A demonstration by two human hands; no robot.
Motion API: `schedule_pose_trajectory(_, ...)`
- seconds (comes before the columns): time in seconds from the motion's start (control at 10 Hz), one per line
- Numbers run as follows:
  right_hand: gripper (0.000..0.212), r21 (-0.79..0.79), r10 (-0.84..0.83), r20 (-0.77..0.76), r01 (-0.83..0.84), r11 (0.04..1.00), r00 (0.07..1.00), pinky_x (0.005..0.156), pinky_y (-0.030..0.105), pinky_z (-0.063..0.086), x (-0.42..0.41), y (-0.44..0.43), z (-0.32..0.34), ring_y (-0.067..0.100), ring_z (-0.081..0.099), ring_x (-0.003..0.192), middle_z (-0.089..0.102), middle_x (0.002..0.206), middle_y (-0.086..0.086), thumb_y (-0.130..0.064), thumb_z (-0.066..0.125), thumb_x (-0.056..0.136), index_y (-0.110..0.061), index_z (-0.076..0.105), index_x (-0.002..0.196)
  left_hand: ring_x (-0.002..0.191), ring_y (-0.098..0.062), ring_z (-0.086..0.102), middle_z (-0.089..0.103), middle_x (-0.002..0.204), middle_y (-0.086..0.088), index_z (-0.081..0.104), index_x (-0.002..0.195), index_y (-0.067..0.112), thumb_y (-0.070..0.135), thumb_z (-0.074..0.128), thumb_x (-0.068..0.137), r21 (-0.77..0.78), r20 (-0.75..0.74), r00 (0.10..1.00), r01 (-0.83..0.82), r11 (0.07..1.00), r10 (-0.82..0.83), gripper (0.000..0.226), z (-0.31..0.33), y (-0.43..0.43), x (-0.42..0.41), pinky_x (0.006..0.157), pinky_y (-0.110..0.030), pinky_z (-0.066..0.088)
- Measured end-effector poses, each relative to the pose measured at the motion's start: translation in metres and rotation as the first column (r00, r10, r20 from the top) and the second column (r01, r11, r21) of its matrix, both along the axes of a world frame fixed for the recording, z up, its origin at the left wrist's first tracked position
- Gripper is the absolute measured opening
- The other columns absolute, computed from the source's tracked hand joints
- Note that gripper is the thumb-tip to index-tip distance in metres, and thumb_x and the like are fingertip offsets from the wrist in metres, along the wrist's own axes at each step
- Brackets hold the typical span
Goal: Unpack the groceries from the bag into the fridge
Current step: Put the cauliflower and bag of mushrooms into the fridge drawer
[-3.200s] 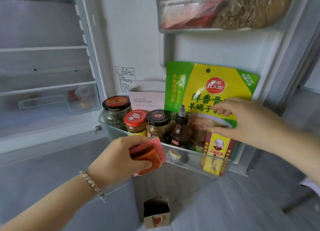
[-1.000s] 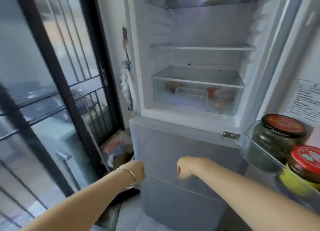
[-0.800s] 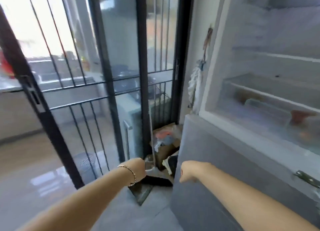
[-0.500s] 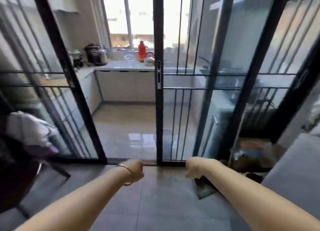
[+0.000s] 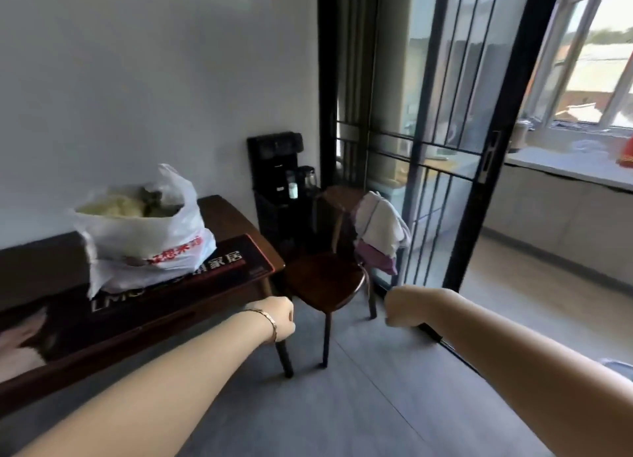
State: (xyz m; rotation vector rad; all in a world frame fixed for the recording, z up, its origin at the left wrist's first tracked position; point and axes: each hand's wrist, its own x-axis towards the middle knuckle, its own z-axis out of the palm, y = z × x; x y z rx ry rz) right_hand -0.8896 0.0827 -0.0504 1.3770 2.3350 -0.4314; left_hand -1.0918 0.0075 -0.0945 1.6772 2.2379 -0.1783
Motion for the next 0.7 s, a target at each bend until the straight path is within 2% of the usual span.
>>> schedule_pose_trajectory(0.1, 0.015, 0.040, 0.184, -0.016, -0.184, 0.982, 0.983, 0.064, 0.018, 0.034, -0.103, -0.003, 0.017, 0.017, 0.039, 0.078, 0.047, 0.089, 0.011, -0.016, 0.042, 0.096, -0.009, 0.053, 0.103, 0.097, -0.029, 0.064, 0.066, 0.108, -0.007, 0.064, 0.099, 0.016, 0.016, 0.042, 0.086, 0.066, 0.009, 0.988, -0.154, 0.986, 0.153, 0.026, 0.012, -0.019, -0.098, 0.079, -0.030, 0.048)
schedule_pose_trajectory(0.2, 0.025, 0.094, 0.309, 0.009, -0.309, 0.946, 0.951, 0.071, 0.023, 0.041, -0.192, 0.016, 0.006, 0.018, 0.050, 0.084, 0.056, 0.097, 0.006, -0.019, 0.044, 0.093, -0.007, 0.061, 0.107, 0.097, -0.029, 0.063, 0.065, 0.106, -0.009, 0.063, 0.092, 0.013, 0.013, 0.039, 0.086, 0.085, 0.077, 0.949, -0.311, 0.946, 0.305, 0.025, 0.015, -0.032, -0.174, 0.079, -0.032, 0.048)
schedule_pose_trajectory(0.3, 0.030, 0.092, 0.395, 0.056, -0.399, 0.912, 0.917, 0.075, 0.029, 0.045, -0.264, 0.029, 0.000, 0.023, 0.058, 0.090, 0.062, 0.106, 0.010, -0.018, 0.043, 0.094, -0.003, 0.061, 0.112, 0.093, -0.029, 0.062, 0.064, 0.093, -0.010, 0.049, 0.066, 0.014, 0.011, 0.039, 0.084, 0.097, 0.126, 0.905, -0.418, 0.903, 0.406, 0.021, 0.011, -0.040, -0.241, 0.074, -0.030, 0.045)
schedule_pose_trajectory(0.4, 0.031, 0.092, 0.500, 0.098, -0.508, 0.857, 0.861, 0.077, 0.032, 0.046, -0.325, 0.044, -0.007, 0.023, 0.058, 0.089, 0.063, 0.101, 0.008, -0.020, 0.044, 0.094, -0.002, 0.062, 0.111, 0.091, -0.026, 0.057, 0.060, 0.088, -0.010, 0.041, 0.061, 0.019, 0.011, 0.038, 0.088, 0.114, 0.124, 0.867, -0.497, 0.861, 0.484, 0.028, 0.004, -0.038, -0.293, 0.088, -0.030, 0.042)
schedule_pose_trajectory(0.5, 0.032, 0.098, 0.557, 0.104, -0.566, 0.819, 0.824, 0.080, 0.030, 0.046, -0.384, 0.072, -0.020, 0.024, 0.059, 0.095, 0.063, 0.106, 0.008, -0.023, 0.045, 0.094, -0.004, 0.062, 0.113, 0.077, -0.023, 0.051, 0.056, 0.077, -0.006, 0.049, 0.071, 0.018, 0.014, 0.036, 0.092, 0.117, 0.117, 0.854, -0.518, 0.847, 0.506, 0.025, -0.007, -0.028, -0.342, 0.071, -0.028, 0.042)
schedule_pose_trajectory(0.6, 0.031, 0.180, 0.585, 0.057, -0.584, 0.791, 0.809, 0.084, 0.028, 0.047, -0.444, 0.103, -0.026, 0.023, 0.059, 0.103, 0.061, 0.117, 0.006, -0.022, 0.047, 0.094, -0.011, 0.058, 0.120, 0.081, -0.022, 0.055, 0.058, 0.088, -0.002, 0.056, 0.096, 0.019, 0.020, 0.037, 0.094, 0.106, 0.040, 0.863, -0.505, 0.857, 0.504, 0.020, -0.015, -0.008, -0.388, 0.066, -0.027, 0.040)
schedule_pose_trajectory(0.7, 0.034, 0.376, 0.643, -0.020, -0.590, 0.715, 0.766, 0.092, 0.032, 0.048, -0.506, 0.137, -0.023, 0.022, 0.056, 0.112, 0.055, 0.126, 0.003, -0.022, 0.046, 0.095, -0.017, 0.051, 0.128, 0.097, -0.022, 0.058, 0.058, 0.099, 0.000, 0.052, 0.100, 0.022, 0.022, 0.035, 0.095, 0.131, -0.048, 0.862, -0.495, 0.859, 0.505, 0.018, -0.013, 0.024, -0.433, 0.075, -0.030, 0.043)
